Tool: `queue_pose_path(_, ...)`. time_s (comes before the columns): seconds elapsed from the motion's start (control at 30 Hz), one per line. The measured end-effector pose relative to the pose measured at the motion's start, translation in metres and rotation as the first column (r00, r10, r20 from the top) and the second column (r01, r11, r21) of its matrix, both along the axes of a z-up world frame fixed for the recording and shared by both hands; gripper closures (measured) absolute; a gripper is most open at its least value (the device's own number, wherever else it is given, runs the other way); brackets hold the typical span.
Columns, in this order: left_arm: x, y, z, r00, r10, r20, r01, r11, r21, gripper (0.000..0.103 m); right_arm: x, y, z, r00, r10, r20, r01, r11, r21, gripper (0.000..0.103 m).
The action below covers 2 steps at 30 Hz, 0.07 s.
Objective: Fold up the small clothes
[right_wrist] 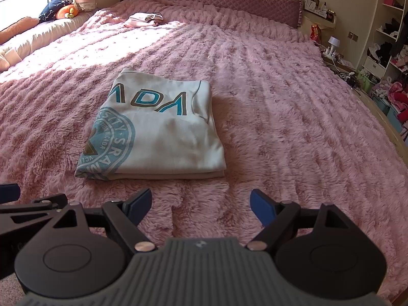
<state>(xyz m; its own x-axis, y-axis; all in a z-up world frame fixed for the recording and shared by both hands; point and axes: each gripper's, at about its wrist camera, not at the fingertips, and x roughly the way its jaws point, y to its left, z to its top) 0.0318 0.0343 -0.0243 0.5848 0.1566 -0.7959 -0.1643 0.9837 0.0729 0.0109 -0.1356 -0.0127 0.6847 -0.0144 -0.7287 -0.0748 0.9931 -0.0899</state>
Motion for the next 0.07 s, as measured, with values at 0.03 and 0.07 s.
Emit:
queue_pose_path(0.03, 0.0006, 0.0005, -0.0004, 1.000, 0.002, -0.004, -0.002, 1.000, -0.004, 0.029, 0.0000, 0.0001, 0.0000, 1.000, 0.000, 0.000, 0.000, 1.000, 0.000, 0.023)
queue_pose_path(0.07, 0.0013, 0.0007, -0.0007, 1.000, 0.005, -0.008, -0.005, 1.000, -0.008, 0.029, 0.0000, 0.0002, 0.0000, 1.000, 0.000, 0.000, 0.000, 1.000, -0.001, 0.023)
